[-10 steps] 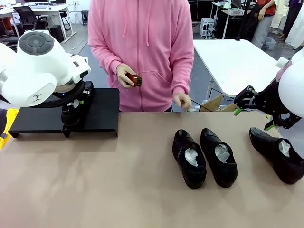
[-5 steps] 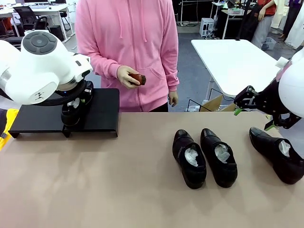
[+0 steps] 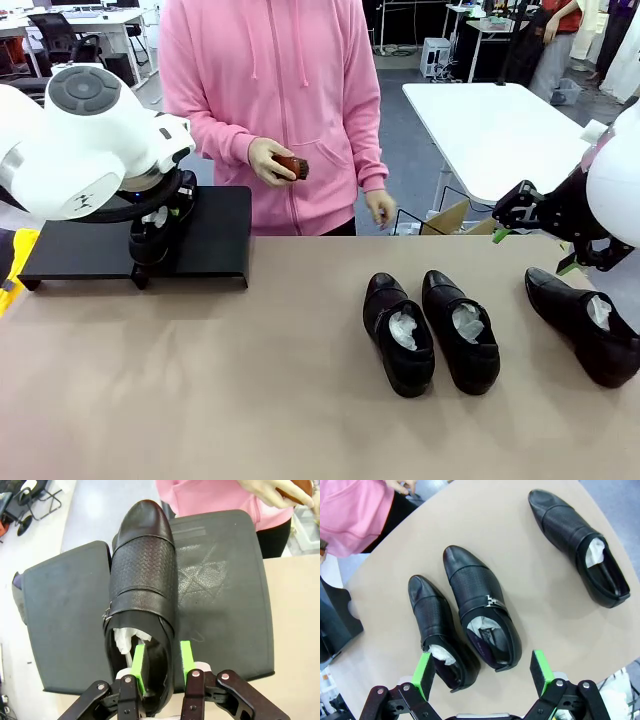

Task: Organize the shoes by placing them on the stand.
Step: Pick up one Shoe and place it in the middle of the table.

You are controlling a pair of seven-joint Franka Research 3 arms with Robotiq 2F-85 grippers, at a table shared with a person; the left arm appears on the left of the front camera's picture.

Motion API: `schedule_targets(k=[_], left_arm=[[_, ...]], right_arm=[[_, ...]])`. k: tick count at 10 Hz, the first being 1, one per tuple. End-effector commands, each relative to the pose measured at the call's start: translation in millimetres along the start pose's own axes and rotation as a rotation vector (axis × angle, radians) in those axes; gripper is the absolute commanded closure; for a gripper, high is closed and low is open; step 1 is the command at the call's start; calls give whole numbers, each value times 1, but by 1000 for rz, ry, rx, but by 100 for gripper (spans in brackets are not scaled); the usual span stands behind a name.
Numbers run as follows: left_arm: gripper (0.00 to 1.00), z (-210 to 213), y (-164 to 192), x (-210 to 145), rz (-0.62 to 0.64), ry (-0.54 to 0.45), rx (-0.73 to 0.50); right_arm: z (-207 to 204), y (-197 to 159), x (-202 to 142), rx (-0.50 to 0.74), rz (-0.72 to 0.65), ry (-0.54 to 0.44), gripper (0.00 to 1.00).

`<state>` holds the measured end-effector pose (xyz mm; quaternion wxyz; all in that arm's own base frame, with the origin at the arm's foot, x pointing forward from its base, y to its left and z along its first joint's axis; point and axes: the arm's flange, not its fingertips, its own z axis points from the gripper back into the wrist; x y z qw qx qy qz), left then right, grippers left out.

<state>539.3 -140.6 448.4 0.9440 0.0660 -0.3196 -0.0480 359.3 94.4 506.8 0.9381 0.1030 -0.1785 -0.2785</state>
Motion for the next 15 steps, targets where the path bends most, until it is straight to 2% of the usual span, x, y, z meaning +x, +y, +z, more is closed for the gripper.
schedule_targets(k=[1, 4, 6, 8, 9, 10, 15], left_arm=[[63, 0, 1, 2, -3, -14, 9], [63, 0, 1, 2, -3, -14, 9], [63, 0, 1, 2, -3, -14, 9], [63, 0, 1, 2, -3, -14, 9], [63, 0, 1, 2, -3, -14, 9], [63, 0, 1, 2, -3, -14, 9], [63, 0, 1, 2, -3, -14, 9]], right_arm=[[36, -26, -14, 20, 45, -33, 0], [98, -82, -47, 58, 199, 42, 0], [103, -116, -46, 71, 266, 175, 0], [93, -129, -40, 101, 278, 281, 0], [90, -127, -38, 105, 302, 296, 0], [115, -118, -42, 101, 260, 239, 0], [115, -118, -42, 101, 260, 239, 0]])
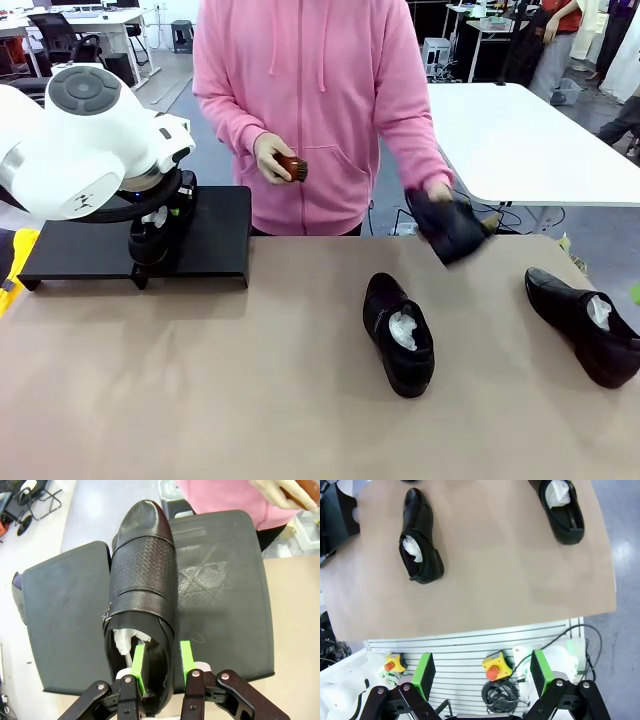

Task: Organize the shoes by placing them on the stand.
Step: Pick up one Shoe and place it in the middle of the table.

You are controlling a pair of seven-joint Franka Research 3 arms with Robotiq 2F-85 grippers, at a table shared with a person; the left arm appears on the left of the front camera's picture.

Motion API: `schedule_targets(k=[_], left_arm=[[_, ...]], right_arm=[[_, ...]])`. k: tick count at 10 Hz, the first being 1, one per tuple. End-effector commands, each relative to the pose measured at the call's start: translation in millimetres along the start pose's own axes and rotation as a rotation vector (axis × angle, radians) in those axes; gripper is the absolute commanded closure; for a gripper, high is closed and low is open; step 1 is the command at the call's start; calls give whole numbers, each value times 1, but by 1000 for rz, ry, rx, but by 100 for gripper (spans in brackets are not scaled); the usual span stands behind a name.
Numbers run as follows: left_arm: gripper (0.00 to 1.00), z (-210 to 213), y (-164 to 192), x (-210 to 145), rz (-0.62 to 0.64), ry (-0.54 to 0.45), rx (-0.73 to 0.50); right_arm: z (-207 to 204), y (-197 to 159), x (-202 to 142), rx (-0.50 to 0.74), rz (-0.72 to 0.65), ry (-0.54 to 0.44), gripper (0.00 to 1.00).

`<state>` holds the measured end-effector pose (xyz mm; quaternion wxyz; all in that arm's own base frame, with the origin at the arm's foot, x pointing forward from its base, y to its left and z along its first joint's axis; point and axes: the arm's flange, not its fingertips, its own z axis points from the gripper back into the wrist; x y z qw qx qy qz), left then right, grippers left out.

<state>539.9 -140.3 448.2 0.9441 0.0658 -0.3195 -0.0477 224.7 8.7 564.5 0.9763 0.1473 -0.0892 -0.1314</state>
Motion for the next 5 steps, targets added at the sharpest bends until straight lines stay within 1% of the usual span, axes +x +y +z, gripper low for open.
schedule_targets(k=[1, 3, 4, 5], left_arm=[[63, 0, 1, 1, -4, -14, 9], [63, 0, 1, 1, -4, -14, 9], [63, 0, 1, 1, -4, -14, 9], [63, 0, 1, 1, -4, -14, 9]], right_arm=[[1, 2, 0, 22, -2, -2, 0], [0, 0, 0, 0, 0, 0, 0], [-24, 4, 28, -107, 92, 48, 0], [-51, 5, 52, -171, 189, 107, 0]])
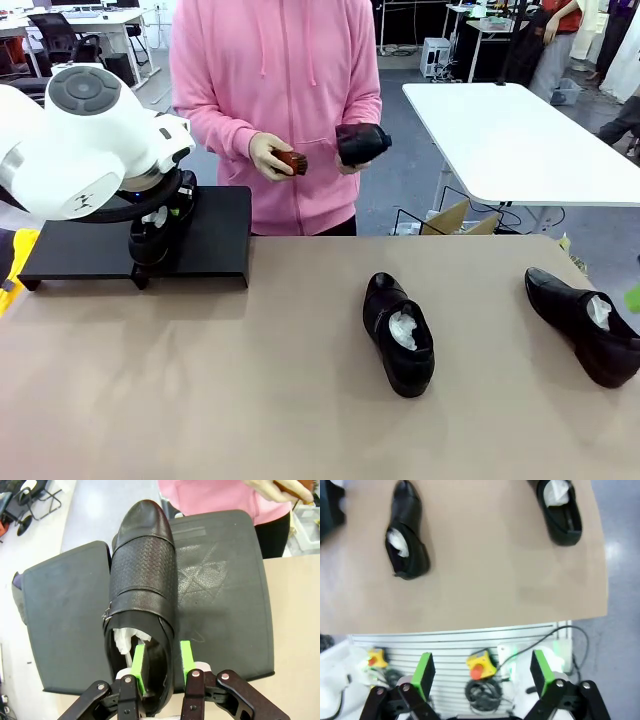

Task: Organize the shoes by placing them on the stand.
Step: Pick up one Shoe and place it in the middle of the table.

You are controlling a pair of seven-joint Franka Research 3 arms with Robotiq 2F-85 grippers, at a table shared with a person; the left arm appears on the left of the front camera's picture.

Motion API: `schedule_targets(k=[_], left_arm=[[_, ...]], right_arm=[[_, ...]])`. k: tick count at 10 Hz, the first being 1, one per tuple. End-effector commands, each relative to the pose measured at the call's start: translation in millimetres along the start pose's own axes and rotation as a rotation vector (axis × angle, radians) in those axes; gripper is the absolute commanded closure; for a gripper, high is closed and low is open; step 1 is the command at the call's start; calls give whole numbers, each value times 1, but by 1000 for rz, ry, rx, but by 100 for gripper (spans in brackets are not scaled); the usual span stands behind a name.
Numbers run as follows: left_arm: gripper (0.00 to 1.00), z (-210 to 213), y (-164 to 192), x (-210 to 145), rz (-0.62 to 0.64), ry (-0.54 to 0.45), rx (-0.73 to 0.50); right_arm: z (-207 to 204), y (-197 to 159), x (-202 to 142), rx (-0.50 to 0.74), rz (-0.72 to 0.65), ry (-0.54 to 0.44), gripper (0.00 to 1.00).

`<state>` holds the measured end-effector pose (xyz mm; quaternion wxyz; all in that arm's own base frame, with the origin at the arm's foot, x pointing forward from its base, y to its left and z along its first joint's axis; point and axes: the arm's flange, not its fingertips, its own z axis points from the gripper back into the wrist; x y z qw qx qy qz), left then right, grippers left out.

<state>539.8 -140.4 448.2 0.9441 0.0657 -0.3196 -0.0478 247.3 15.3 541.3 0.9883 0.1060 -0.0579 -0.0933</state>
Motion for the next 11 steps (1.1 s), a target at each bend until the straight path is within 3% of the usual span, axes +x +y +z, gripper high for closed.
schedule_targets(k=[1, 3, 4, 6, 7, 8, 10, 11], left_arm=[[63, 0, 1, 1, -4, -14, 9], [63, 0, 1, 1, -4, -14, 9], [63, 0, 1, 1, -4, -14, 9], [63, 0, 1, 1, -4, -14, 9], [63, 0, 1, 1, -4, -14, 9], [63, 0, 1, 1, -4, -14, 9], [63, 0, 1, 1, -4, -14, 9], [63, 0, 1, 1, -4, -14, 9]], right_arm=[[-42, 1, 58, -120, 190, 127, 0], [-83, 2, 93, -187, 275, 157, 0], [-102, 4, 107, -239, 238, 145, 0], [-126, 7, 125, -222, 111, 118, 0], [-129, 5, 136, -160, -17, 79, 0], [-128, 2, 116, -209, 192, 153, 0], [-128, 2, 116, -209, 192, 153, 0], [-133, 2, 126, -199, 126, 141, 0]])
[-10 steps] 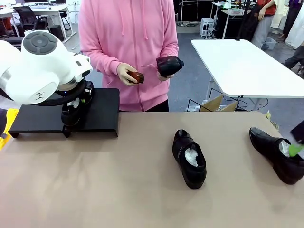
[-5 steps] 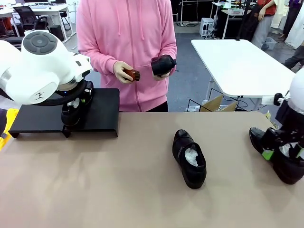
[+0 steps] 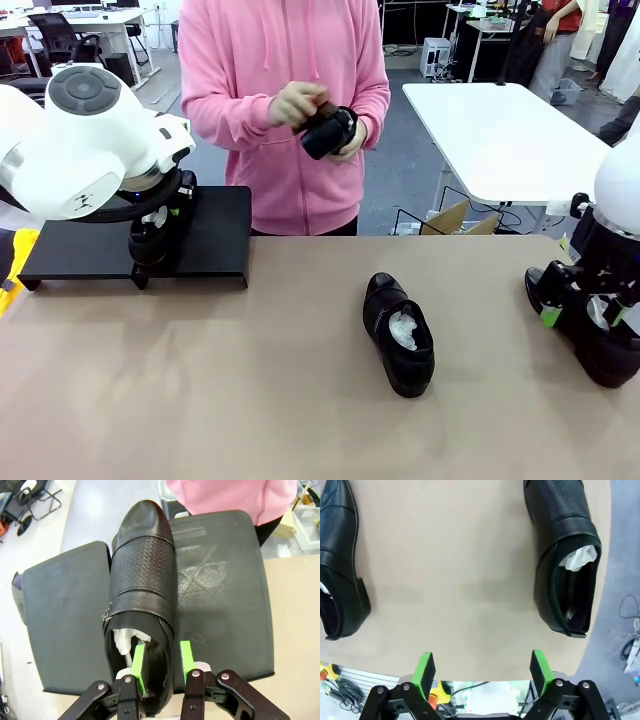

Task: Organize the shoes by placing them on the stand.
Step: Pick up one Shoe and place it in the middle of the table.

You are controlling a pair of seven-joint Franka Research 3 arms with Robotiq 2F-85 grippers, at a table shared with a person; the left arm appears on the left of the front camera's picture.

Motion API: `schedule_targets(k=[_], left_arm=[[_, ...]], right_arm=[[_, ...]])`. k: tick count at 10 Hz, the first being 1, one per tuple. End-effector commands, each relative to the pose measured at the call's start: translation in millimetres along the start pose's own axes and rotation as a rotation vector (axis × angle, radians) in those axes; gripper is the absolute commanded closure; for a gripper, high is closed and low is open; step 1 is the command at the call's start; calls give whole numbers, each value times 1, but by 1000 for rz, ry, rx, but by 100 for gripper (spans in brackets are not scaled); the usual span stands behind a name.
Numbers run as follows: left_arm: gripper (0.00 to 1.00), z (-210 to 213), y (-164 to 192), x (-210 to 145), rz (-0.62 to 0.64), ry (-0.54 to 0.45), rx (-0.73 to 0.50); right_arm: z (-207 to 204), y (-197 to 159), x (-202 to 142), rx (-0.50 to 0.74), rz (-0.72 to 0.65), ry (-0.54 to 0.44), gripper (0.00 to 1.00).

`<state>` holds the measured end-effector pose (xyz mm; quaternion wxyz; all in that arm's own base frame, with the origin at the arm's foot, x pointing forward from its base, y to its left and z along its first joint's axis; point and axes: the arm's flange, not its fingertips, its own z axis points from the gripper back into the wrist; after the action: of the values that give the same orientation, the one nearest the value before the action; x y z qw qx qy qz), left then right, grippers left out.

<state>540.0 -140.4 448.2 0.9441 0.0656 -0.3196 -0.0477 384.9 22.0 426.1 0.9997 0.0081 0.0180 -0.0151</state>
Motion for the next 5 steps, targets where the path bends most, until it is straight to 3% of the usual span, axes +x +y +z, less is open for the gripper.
schedule_targets(k=[1, 3, 5], left_arm=[[63, 0, 1, 1, -4, -14, 10], [63, 0, 1, 1, -4, -14, 10], [63, 0, 1, 1, -4, -14, 10]], right_arm=[[2, 1, -6, -159, 22, -165, 0], [-14, 0, 9, -233, 93, -238, 0], [-29, -9, 22, -194, 98, -258, 0]])
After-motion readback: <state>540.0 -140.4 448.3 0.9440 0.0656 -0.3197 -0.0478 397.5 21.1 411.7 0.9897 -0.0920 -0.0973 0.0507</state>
